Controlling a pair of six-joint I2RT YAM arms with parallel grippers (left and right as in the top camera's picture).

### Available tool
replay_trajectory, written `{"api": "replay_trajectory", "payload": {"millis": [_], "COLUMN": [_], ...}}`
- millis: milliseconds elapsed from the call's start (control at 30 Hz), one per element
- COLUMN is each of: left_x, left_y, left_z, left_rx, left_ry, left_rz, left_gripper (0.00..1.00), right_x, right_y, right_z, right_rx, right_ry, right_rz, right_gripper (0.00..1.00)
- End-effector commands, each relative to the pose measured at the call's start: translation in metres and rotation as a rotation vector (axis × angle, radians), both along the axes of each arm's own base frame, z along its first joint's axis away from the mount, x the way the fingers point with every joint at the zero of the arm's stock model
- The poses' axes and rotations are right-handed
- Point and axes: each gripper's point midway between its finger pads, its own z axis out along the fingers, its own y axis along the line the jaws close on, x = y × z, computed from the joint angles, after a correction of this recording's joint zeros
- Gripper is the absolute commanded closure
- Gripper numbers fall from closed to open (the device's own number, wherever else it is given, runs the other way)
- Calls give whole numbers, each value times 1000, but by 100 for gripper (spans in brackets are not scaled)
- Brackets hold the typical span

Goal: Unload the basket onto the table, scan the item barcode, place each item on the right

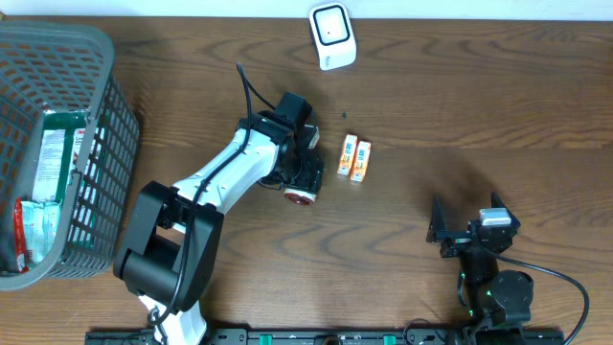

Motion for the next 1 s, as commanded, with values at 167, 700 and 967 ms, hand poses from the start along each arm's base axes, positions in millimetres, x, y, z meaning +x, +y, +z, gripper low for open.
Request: {"api": "replay_trajectory", "payload": {"millis": [167, 700, 967], "left_x": [-7, -16, -15], "left_y": [-3, -12, -13], "left_z": [-2, -9, -13], "left_rx": [-16, -1, 0], "left_ry": [15, 25, 28], "left_rz": [-25, -61, -61], "left_gripper": [31, 21, 36], "right_x": [0, 0, 0], "right_y": [2, 2, 2], "right_z": [-1, -1, -1], "right_rx": [-12, -12, -12], "right_ry": [0, 1, 1], "right_rz": [9, 9, 9], "right_gripper": [1, 1, 1]}}
